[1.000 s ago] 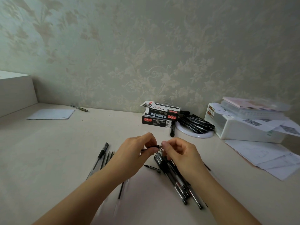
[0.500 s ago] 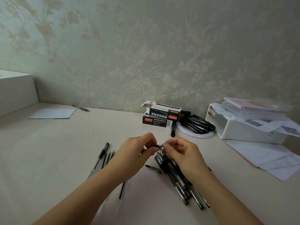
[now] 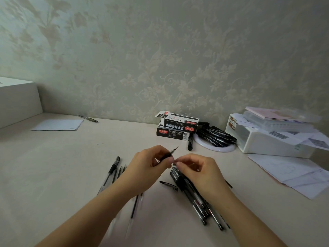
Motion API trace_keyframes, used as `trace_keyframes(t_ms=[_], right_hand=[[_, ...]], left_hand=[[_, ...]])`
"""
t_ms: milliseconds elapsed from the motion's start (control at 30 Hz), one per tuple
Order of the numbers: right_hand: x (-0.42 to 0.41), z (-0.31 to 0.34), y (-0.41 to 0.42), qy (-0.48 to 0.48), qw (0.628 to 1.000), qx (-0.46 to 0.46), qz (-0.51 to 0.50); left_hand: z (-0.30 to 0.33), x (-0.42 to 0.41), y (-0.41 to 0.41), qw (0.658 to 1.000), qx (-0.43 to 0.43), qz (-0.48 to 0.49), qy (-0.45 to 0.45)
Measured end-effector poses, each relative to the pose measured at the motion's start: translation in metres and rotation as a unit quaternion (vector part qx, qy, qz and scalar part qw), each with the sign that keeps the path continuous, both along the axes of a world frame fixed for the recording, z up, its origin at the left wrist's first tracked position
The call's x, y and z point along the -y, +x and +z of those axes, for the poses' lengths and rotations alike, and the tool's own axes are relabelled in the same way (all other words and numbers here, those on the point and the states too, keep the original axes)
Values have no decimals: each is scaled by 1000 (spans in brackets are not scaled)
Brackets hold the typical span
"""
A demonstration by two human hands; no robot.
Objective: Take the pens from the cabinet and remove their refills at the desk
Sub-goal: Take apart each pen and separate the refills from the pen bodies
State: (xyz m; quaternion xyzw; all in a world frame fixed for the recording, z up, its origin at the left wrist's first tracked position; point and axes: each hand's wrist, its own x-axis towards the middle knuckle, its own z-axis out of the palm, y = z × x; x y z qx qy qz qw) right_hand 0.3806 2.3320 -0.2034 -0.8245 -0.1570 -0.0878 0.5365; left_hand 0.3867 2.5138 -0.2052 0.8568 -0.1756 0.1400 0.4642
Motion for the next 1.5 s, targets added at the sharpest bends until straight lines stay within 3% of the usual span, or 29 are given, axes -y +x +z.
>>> trace_keyframes(t_ms=[133, 300, 533, 633, 733, 867, 1167, 1400, 1500], right_hand=[[-1, -6, -1, -92, 994, 55, 7], [-4, -11, -1, -295, 944, 133, 59], [-6, -13, -2, -317, 938, 129, 59], [-5, -8, -2, -235, 966, 101, 31], [-2, -2, -2, -38, 999, 2, -18], [-2, 1, -3, 144, 982, -124, 9], [-3, -1, 1, 259, 949, -181, -3], [20, 9, 14, 411, 889, -155, -128], [38, 9, 21, 349, 911, -102, -194]], left_hand=[[-2, 0, 0, 1000, 16, 14, 14], [-2, 0, 2, 999, 24, 33, 32], [-7, 1, 3, 998, 16, 27, 48], [-6, 1, 3, 998, 14, 27, 47], [-3, 2, 1, 999, 13, 18, 44], [1, 3, -4, 999, 19, -2, 51], [1, 3, -5, 997, 32, -14, 62], [0, 1, -4, 996, 20, 10, 83], [0, 0, -3, 995, 22, 32, 89]])
